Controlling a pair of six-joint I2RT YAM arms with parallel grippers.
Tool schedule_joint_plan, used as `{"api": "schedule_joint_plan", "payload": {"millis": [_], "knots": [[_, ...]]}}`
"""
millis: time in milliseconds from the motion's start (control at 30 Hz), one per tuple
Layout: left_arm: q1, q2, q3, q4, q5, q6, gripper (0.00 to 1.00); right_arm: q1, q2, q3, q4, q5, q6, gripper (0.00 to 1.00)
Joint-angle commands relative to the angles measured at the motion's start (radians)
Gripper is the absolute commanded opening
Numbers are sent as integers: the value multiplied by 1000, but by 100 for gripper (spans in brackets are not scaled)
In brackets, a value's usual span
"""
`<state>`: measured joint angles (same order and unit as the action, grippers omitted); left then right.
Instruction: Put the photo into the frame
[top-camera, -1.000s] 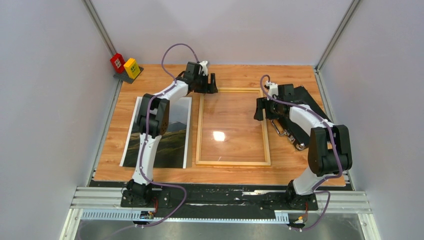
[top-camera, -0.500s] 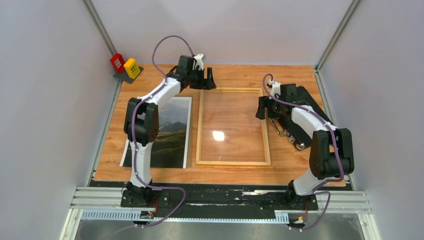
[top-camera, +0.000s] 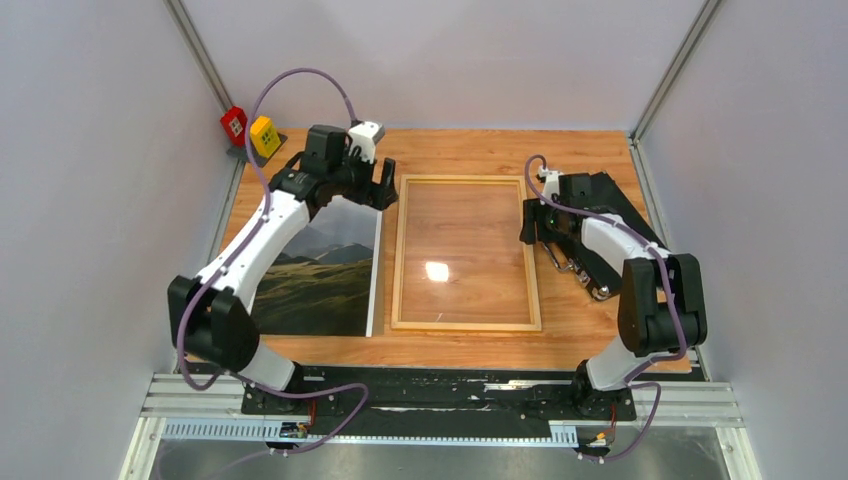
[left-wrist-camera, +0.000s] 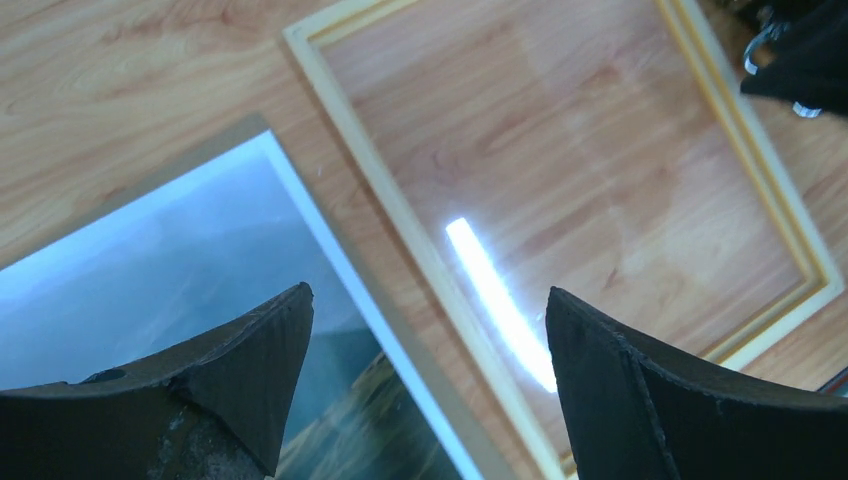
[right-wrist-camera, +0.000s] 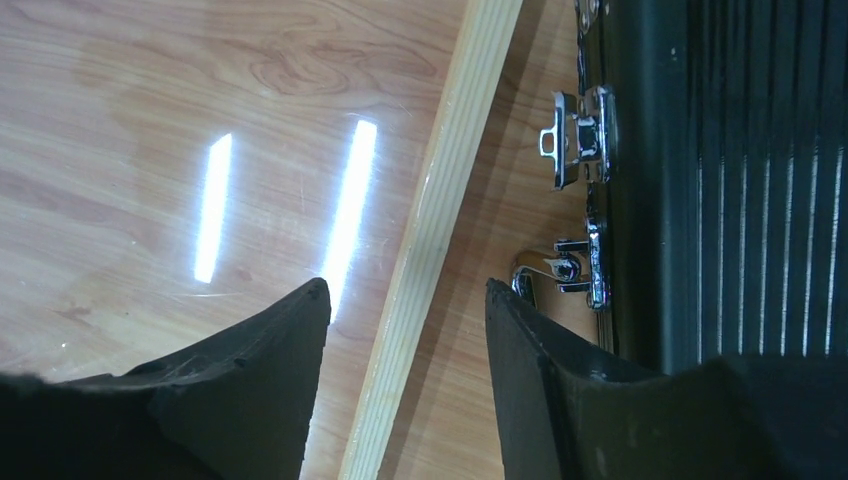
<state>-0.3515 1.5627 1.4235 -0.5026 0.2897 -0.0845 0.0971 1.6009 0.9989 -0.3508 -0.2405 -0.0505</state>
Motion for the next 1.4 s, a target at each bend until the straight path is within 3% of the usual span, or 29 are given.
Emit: {"api": "schedule_joint_plan", "payload": {"millis": [0,367,900,1367], "knots": [[8,-167,-95,-104,-71,153,94,0,32,-3,31,35,9,55],[10,-401,-258,-167,-157,236,97,6,116,15,36,42,12,37],[122,-450,-355,-196,-214,270,100,6,236,171,27,69,89,8],[281,-423,-431,-177,-248,324,100,3,353,310,2,65,192,0]]}}
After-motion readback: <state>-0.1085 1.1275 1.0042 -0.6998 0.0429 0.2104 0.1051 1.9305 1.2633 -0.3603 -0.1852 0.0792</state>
